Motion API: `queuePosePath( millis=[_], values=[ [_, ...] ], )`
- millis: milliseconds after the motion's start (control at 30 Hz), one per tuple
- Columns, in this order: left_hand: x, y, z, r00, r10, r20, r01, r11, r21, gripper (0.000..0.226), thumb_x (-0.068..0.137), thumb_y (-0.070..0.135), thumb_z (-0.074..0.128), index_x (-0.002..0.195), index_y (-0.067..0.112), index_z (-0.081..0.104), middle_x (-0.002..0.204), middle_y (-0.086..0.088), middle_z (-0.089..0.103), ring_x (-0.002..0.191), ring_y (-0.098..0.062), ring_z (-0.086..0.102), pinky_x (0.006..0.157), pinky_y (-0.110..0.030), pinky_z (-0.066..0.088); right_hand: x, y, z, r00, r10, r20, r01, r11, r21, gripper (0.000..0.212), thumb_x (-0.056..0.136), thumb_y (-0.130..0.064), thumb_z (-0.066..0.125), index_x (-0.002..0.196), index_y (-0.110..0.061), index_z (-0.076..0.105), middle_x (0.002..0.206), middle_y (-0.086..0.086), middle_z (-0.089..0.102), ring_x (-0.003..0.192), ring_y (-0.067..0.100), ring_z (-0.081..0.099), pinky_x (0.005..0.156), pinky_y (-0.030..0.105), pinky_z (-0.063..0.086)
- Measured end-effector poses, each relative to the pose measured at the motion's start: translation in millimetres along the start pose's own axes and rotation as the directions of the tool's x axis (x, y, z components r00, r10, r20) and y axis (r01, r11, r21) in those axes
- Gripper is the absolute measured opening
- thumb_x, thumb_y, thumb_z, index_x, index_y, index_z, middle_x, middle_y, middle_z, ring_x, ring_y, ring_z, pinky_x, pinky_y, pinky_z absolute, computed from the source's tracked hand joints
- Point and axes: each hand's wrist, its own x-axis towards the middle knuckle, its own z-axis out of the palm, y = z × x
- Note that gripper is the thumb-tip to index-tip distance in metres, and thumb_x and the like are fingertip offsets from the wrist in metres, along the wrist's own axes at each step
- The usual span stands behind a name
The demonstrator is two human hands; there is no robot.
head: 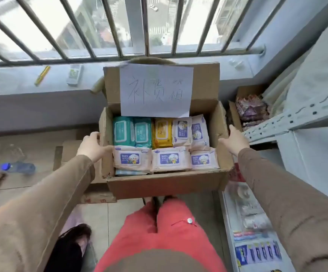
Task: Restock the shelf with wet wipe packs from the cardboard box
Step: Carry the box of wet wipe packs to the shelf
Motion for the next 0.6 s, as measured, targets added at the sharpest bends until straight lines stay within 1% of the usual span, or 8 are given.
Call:
queuePosePath(
  millis=[33,100,167,233,333,400,500,600],
  values=[
    [10,0,0,0.999,-0.033,0.029,0.033,0.999,0.0,0.081,0.078,0.042,0.077,0.145,0.016,0.04,0.133,-0.012,0.055,0.111,-0.029,0.059,0.083,-0.035,0.047,9,-1,2,0.999,0.038,0.019,-0.038,0.999,-0.024,0.075,0.095,-0.034,0.062,0.156,-0.011,0.024,0.155,0.014,0.04,0.138,0.034,0.044,0.107,0.041,0.039],
    [30,-3,2,0.99,-0.103,0.091,0.103,0.995,0.006,0.077,0.078,0.043,0.078,0.141,0.017,0.045,0.127,-0.01,0.062,0.108,-0.028,0.062,0.087,-0.035,0.051,25,-1,5,0.993,0.108,0.046,-0.106,0.994,-0.03,0.063,0.096,-0.034,0.06,0.149,-0.01,0.037,0.147,0.016,0.05,0.131,0.035,0.05,0.102,0.04,0.042],
    [50,-8,7,0.973,-0.174,0.154,0.184,0.982,-0.051,0.065,0.076,0.04,0.081,0.131,0.016,0.055,0.109,-0.006,0.07,0.095,-0.024,0.068,0.084,-0.038,0.058,43,-1,8,0.988,0.128,0.081,-0.127,0.992,-0.014,0.052,0.096,-0.035,0.06,0.14,-0.008,0.049,0.139,0.017,0.056,0.123,0.036,0.055,0.098,0.041,0.045],
    [68,-11,12,0.952,-0.221,0.21,0.25,0.96,-0.126,0.05,0.076,0.035,0.082,0.117,0.014,0.062,0.094,-0.004,0.073,0.084,-0.024,0.071,0.076,-0.039,0.061,63,4,12,0.982,0.154,0.106,-0.157,0.987,0.017,0.053,0.095,-0.036,0.062,0.136,-0.005,0.055,0.133,0.018,0.06,0.117,0.037,0.059,0.098,0.043,0.048],
    [87,-9,20,0.918,-0.279,0.282,0.325,0.937,-0.131,0.032,0.079,0.034,0.08,0.102,0.015,0.066,0.089,-0.007,0.074,0.08,-0.027,0.073,0.071,-0.04,0.062,88,14,15,0.95,0.256,0.178,-0.27,0.961,0.059,0.058,0.087,-0.043,0.07,0.131,-0.005,0.061,0.12,0.013,0.067,0.104,0.034,0.065,0.094,0.044,0.053],
    [100,-9,29,0.907,-0.327,0.265,0.345,0.938,-0.022,0.032,0.081,0.036,0.075,0.101,0.013,0.067,0.089,-0.009,0.074,0.079,-0.031,0.073,0.074,-0.045,0.062,103,17,20,0.926,0.312,0.213,-0.326,0.945,0.032,0.063,0.084,-0.046,0.073,0.129,-0.004,0.061,0.119,0.014,0.067,0.105,0.033,0.064,0.095,0.043,0.052],
    [112,-5,40,0.91,-0.359,0.207,0.324,0.928,0.183,0.033,0.086,0.036,0.068,0.102,0.007,0.067,0.096,-0.011,0.071,0.085,-0.03,0.069,0.081,-0.039,0.058,115,8,28,0.919,0.327,0.219,-0.303,0.943,-0.137,0.045,0.09,-0.044,0.067,0.109,-0.003,0.063,0.108,0.015,0.067,0.099,0.033,0.064,0.09,0.04,0.052],
    [116,-3,41,0.917,-0.34,0.21,0.29,0.928,0.236,0.027,0.088,0.031,0.068,0.098,0.007,0.067,0.094,-0.01,0.068,0.084,-0.029,0.065,0.075,-0.033,0.054,120,1,30,0.926,0.306,0.222,-0.254,0.938,-0.236,0.031,0.093,-0.036,0.065,0.099,-0.006,0.06,0.098,0.014,0.066,0.096,0.033,0.064,0.079,0.035,0.049]
  ],
)
